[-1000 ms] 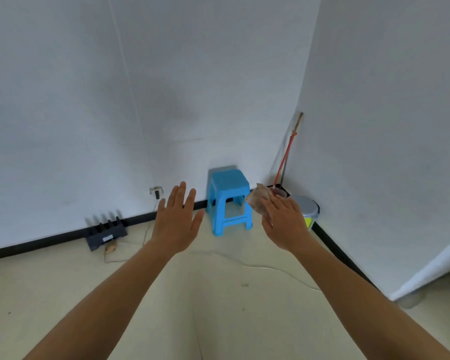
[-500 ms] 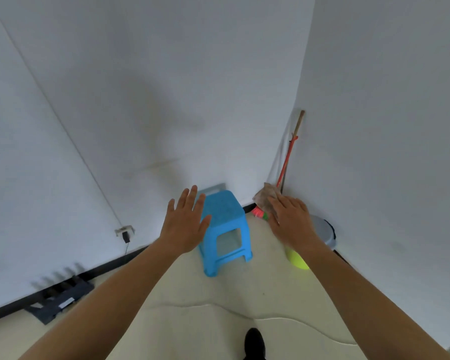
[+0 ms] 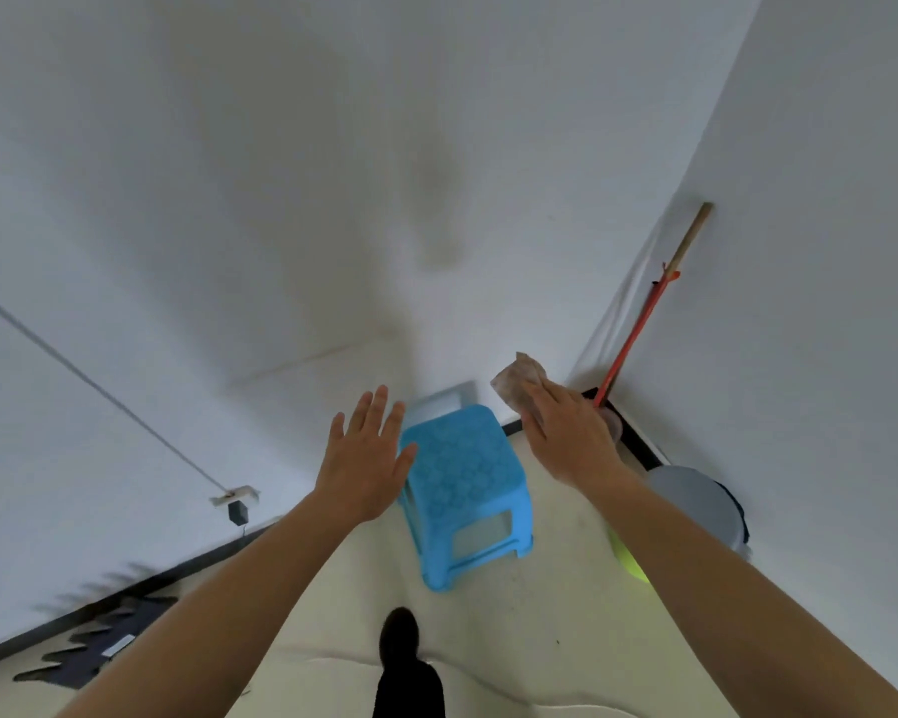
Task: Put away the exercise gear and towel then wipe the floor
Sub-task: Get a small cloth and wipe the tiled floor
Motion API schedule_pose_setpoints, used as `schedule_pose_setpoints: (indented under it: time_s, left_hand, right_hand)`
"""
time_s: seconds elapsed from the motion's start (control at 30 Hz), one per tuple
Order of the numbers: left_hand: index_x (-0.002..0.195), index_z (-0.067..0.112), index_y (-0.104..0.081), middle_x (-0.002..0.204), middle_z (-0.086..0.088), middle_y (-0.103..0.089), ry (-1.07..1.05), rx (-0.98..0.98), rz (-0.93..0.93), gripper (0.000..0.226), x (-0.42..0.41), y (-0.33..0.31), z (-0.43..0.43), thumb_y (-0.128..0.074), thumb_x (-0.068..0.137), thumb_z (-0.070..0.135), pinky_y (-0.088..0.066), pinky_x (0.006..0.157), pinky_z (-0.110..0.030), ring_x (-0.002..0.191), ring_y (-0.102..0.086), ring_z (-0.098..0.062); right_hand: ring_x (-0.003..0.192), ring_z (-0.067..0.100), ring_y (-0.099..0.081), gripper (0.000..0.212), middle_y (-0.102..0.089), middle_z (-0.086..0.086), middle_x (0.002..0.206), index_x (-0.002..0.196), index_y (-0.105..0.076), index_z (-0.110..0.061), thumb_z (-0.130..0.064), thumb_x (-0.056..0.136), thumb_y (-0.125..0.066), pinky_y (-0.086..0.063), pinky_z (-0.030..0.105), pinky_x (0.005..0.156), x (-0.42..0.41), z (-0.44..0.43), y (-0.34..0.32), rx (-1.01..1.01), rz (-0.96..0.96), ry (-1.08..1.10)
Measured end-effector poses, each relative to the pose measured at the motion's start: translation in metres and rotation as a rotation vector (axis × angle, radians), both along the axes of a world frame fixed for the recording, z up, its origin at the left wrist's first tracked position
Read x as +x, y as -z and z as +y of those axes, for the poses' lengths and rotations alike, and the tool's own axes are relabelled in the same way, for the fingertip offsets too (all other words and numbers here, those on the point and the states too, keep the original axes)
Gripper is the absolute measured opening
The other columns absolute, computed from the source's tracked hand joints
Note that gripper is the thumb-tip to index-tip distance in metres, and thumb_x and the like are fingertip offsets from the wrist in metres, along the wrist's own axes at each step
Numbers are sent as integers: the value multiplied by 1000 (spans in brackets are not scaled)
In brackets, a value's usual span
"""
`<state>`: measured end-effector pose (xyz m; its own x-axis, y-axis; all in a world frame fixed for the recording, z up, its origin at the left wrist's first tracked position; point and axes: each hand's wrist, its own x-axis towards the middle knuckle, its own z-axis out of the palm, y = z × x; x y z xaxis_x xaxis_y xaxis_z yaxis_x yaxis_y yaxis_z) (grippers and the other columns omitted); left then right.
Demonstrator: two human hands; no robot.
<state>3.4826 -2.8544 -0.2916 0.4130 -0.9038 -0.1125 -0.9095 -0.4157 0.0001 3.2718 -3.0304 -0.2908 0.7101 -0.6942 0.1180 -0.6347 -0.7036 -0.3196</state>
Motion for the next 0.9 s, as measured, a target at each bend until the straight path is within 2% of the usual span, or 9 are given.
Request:
schedule_pose_setpoints:
  time_s: [0.17, 0.23, 0.37, 0.5, 0.6, 0.77, 0.83, 0.9]
  left_hand:
    - [158, 18, -6, 165, -8, 8, 63, 92, 78, 66, 71, 60, -61, -14, 102, 51, -9, 122, -48, 152, 5, -25]
    - [157, 16, -6, 165, -9, 7, 84, 159, 127, 63, 91, 87, -84, -16, 104, 49, -10, 121, -48, 152, 4, -25]
    - [156, 15, -9, 165, -10, 3, 54, 274, 210, 61, 109, 156, -116, -19, 104, 45, -16, 120, -49, 152, -2, -26]
    - [155, 14, -15, 164, -12, -6, 43, 393, 260, 59, 109, 254, -140, -25, 104, 42, -23, 117, -48, 150, -11, -29]
    - [155, 15, -17, 164, -8, -6, 9, 465, 316, 55, 106, 328, -149, -26, 104, 34, -28, 115, -48, 150, -11, -26]
    - [157, 20, -10, 165, 1, 5, -58, 597, 418, 59, 102, 411, -147, -32, 102, 26, -31, 114, -47, 152, -3, -19]
    - [157, 20, -7, 165, 2, 9, -75, 600, 411, 62, 97, 424, -141, -34, 101, 24, -34, 112, -43, 152, 0, -18]
    - [157, 20, -5, 165, 1, 11, -63, 591, 385, 65, 95, 427, -137, -36, 100, 24, -34, 113, -41, 152, 2, -18]
  right_hand:
    - [118, 29, -56, 53, -45, 1, 152, 154, -33, -24, -24, 103, -44, -48, 40, 92, 57, -31, 40, 116, -82, 104]
    - [125, 28, -52, 52, -43, 2, 153, 154, -33, -25, -27, 103, -44, -48, 41, 92, 72, -45, 55, 162, -60, 187]
    - [130, 30, -50, 47, -45, 5, 152, 149, -40, -26, -32, 102, -44, -45, 42, 100, 86, -74, 107, 244, -28, 297]
    - [137, 26, -42, 49, -45, 4, 152, 150, -41, -27, -34, 101, -44, -36, 42, 110, 97, -104, 191, 355, -22, 352]
    - [133, 27, -46, 51, -47, 5, 150, 149, -43, -26, -40, 100, -39, -41, 45, 108, 110, -117, 258, 425, -8, 308]
    - [118, 36, -54, 44, -53, 9, 144, 145, -50, -22, -24, 101, -52, -50, 46, 89, 138, -116, 349, 469, 47, 171]
    - [122, 37, -50, 50, -45, 8, 151, 150, -42, -25, -26, 102, -51, -49, 48, 91, 145, -113, 377, 550, 141, 71]
    - [131, 38, -42, 56, -34, 11, 157, 153, -34, -25, -29, 100, -52, -45, 50, 100, 140, -111, 398, 606, 339, -38]
